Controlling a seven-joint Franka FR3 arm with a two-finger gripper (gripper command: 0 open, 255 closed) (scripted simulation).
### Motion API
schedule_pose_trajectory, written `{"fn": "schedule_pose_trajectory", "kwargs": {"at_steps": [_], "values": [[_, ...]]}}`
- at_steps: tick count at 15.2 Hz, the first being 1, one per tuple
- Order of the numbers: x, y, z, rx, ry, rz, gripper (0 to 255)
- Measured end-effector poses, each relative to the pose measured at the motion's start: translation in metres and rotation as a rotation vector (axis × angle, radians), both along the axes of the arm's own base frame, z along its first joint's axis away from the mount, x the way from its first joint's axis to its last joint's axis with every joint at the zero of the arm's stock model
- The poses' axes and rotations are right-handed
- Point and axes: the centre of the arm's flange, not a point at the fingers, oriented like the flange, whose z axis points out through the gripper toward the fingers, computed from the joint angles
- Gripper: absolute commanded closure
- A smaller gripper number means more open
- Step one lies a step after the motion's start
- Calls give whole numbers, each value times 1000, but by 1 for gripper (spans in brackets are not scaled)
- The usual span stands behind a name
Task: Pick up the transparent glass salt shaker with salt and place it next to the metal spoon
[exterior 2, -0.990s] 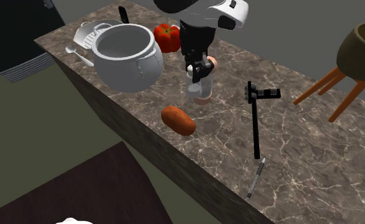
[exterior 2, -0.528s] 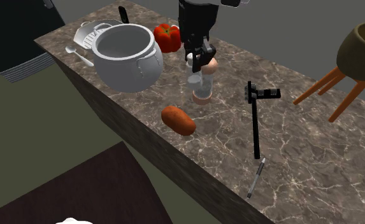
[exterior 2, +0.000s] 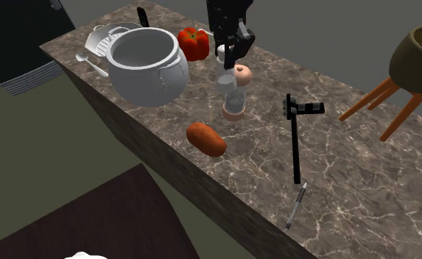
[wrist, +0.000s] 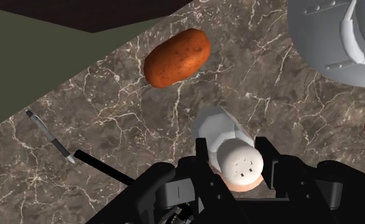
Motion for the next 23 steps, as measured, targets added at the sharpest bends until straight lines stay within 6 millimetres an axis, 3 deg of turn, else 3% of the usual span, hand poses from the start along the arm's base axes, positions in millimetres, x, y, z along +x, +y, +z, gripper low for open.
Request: {"fn": "schedule_pose_trajectory", "kwargs": {"at_steps": [6, 23], "values": [[-31, 55, 1, 0, 1, 1, 255], [-129, 257, 2, 0, 0, 3, 255]]}}
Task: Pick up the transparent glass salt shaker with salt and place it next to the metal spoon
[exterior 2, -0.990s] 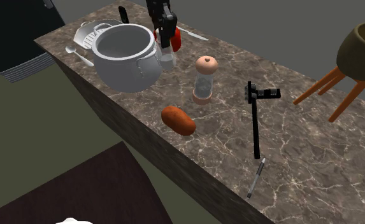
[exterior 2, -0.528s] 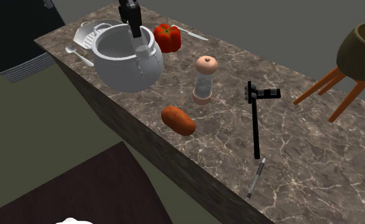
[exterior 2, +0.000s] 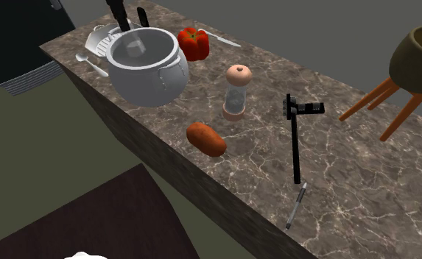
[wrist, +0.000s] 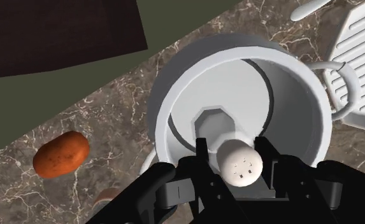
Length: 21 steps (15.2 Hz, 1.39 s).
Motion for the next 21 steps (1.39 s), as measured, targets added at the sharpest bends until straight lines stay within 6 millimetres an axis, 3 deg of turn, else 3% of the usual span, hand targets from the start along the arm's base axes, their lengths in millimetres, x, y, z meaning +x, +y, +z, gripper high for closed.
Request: {"fn": "schedule_pose_trajectory", "kwargs": {"at_steps": [11, 14, 21], "values": [[-69, 131, 3, 0, 1, 0, 255], [-74, 142, -9, 0, 1, -2, 255], [-75, 144, -44, 0, 1, -3, 255]]}}
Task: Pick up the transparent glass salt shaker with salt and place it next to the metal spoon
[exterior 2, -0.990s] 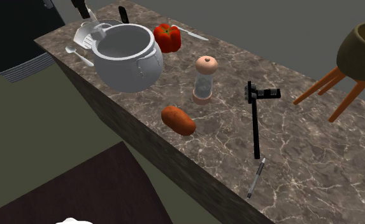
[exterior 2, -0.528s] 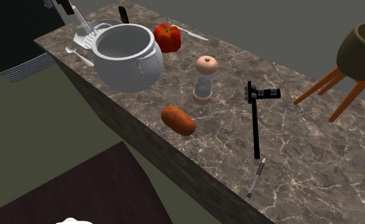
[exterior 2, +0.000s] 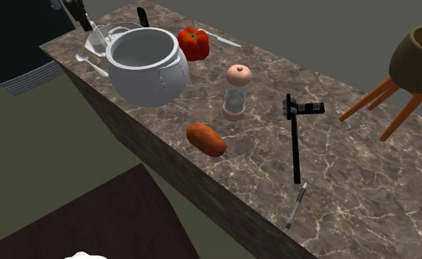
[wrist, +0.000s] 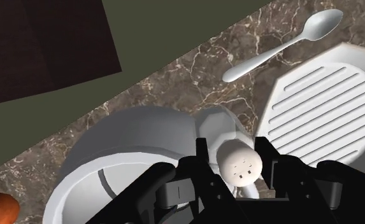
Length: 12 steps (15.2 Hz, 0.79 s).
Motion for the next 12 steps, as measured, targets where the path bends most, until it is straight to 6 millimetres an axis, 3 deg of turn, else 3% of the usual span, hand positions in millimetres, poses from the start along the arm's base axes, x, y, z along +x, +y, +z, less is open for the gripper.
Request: {"fn": "schedule_pose_trajectory", "kwargs": {"at_steps": [12], "values": [[0, 1, -64, 0, 0, 0, 255]]}}
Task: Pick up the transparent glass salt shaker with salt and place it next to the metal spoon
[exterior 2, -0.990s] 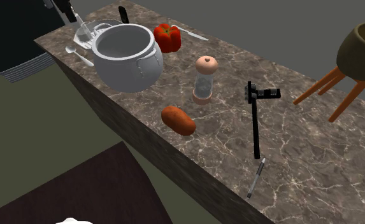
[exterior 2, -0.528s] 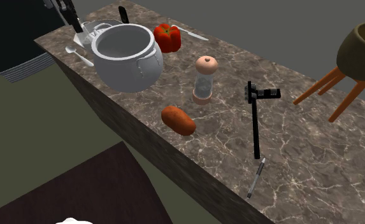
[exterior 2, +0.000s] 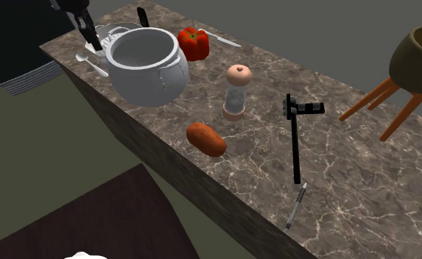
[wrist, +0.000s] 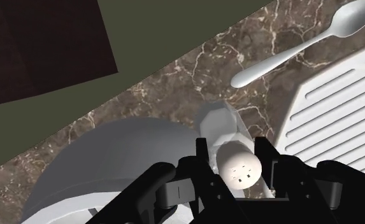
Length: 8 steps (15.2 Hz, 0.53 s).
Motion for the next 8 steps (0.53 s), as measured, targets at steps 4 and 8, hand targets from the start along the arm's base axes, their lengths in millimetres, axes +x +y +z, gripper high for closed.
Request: {"fn": "schedule_pose_trajectory", "kwargs": {"at_steps": [4, 8], "values": [[0, 0, -19, 0, 0, 0, 255], [-1, 0, -41, 0, 0, 0, 255]]}}
